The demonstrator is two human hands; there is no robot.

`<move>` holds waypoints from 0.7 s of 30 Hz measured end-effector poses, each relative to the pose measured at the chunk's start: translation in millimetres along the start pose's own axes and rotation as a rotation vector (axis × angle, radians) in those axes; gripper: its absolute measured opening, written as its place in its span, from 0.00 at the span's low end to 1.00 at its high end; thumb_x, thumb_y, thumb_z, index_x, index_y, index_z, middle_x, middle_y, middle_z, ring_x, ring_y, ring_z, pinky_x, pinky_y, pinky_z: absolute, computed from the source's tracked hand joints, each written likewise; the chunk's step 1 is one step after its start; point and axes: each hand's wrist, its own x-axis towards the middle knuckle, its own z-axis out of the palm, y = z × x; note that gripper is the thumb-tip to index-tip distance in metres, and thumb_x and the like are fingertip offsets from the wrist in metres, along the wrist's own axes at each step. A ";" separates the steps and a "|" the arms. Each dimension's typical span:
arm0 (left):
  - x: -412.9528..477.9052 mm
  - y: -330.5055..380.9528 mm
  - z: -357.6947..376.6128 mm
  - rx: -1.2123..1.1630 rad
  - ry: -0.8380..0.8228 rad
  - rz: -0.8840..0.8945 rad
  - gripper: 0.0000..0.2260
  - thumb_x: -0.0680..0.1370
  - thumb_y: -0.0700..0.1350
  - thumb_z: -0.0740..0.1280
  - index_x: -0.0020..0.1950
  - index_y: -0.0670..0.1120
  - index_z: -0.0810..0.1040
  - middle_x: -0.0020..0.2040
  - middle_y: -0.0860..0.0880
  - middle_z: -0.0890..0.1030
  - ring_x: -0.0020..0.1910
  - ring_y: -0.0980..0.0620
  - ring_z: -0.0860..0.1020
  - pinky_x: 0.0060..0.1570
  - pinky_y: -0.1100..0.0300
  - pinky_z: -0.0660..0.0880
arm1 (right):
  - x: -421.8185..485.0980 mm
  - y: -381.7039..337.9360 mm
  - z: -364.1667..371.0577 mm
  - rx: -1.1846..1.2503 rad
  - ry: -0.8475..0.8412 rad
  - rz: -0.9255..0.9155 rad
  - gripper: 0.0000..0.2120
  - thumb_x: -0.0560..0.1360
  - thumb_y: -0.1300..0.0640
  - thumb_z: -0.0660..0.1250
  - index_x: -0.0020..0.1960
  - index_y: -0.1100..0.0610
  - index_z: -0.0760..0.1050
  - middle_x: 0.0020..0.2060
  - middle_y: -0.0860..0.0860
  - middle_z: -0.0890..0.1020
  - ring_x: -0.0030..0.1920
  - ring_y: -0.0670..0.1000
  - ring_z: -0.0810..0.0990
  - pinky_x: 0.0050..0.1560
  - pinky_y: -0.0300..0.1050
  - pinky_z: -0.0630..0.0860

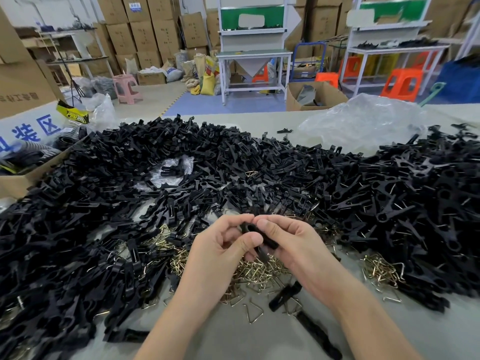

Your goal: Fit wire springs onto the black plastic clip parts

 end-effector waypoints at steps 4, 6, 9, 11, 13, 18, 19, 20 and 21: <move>-0.7 -1.3 1.5 0.003 0.046 -0.002 0.11 0.70 0.56 0.74 0.50 0.59 0.79 0.39 0.47 0.86 0.37 0.50 0.84 0.43 0.61 0.80 | 0.9 -1.1 1.8 0.174 -0.057 0.047 0.14 0.72 0.56 0.74 0.56 0.59 0.85 0.49 0.61 0.86 0.49 0.57 0.85 0.53 0.46 0.81; -1.7 -2.5 0.5 0.036 0.057 -0.001 0.12 0.70 0.57 0.74 0.50 0.58 0.79 0.37 0.47 0.85 0.36 0.50 0.84 0.41 0.62 0.79 | 0.6 -0.5 1.7 0.159 -0.086 0.068 0.13 0.71 0.57 0.75 0.55 0.58 0.85 0.45 0.58 0.85 0.45 0.55 0.84 0.52 0.46 0.82; -2.5 -1.8 -3.1 0.172 0.019 0.012 0.11 0.70 0.60 0.73 0.50 0.63 0.77 0.35 0.50 0.84 0.31 0.52 0.79 0.32 0.64 0.72 | -0.2 -1.8 -4.0 0.092 -0.082 0.097 0.13 0.72 0.59 0.74 0.56 0.55 0.85 0.45 0.55 0.86 0.47 0.52 0.84 0.52 0.43 0.81; -2.6 -1.6 -5.9 0.296 -0.038 0.036 0.11 0.72 0.60 0.72 0.53 0.66 0.75 0.36 0.55 0.84 0.30 0.55 0.76 0.31 0.65 0.69 | -0.7 -4.7 -8.8 0.052 -0.090 0.103 0.16 0.71 0.58 0.76 0.58 0.54 0.85 0.47 0.55 0.86 0.48 0.51 0.85 0.52 0.43 0.81; -3.0 -1.3 -8.6 0.412 -0.088 0.062 0.12 0.73 0.62 0.70 0.56 0.70 0.74 0.40 0.60 0.83 0.33 0.58 0.78 0.34 0.66 0.70 | -1.0 -6.8 -13.1 0.017 -0.101 0.107 0.20 0.68 0.56 0.78 0.59 0.52 0.85 0.48 0.54 0.86 0.50 0.51 0.85 0.55 0.44 0.82; -3.4 -5.6 -11.1 0.540 -0.071 0.095 0.11 0.77 0.57 0.69 0.57 0.70 0.74 0.44 0.63 0.82 0.42 0.65 0.79 0.41 0.69 0.70 | 0.4 -4.2 -12.9 -0.028 -0.059 0.089 0.20 0.70 0.53 0.77 0.62 0.48 0.83 0.50 0.53 0.86 0.51 0.51 0.85 0.54 0.42 0.80; -2.7 -6.7 -11.7 0.547 -0.032 0.096 0.10 0.77 0.57 0.68 0.57 0.69 0.74 0.45 0.64 0.82 0.44 0.64 0.79 0.43 0.66 0.73 | 1.1 -3.0 -12.3 -0.065 -0.011 0.051 0.17 0.72 0.51 0.75 0.61 0.46 0.82 0.51 0.53 0.87 0.52 0.51 0.85 0.54 0.43 0.81; -1.5 -7.6 -12.5 0.553 0.016 0.096 0.10 0.76 0.58 0.67 0.57 0.68 0.74 0.46 0.65 0.81 0.44 0.65 0.79 0.43 0.66 0.73 | 1.2 -2.7 -12.6 -0.153 0.051 -0.003 0.14 0.74 0.49 0.72 0.60 0.43 0.82 0.51 0.52 0.87 0.50 0.51 0.85 0.52 0.43 0.81; -0.1 -8.6 -13.9 0.555 0.065 0.099 0.10 0.76 0.58 0.67 0.56 0.68 0.73 0.46 0.67 0.81 0.41 0.66 0.78 0.39 0.69 0.71 | 0.4 -3.5 -13.0 -0.291 0.113 -0.061 0.10 0.76 0.47 0.69 0.57 0.41 0.82 0.49 0.50 0.87 0.46 0.49 0.85 0.49 0.41 0.81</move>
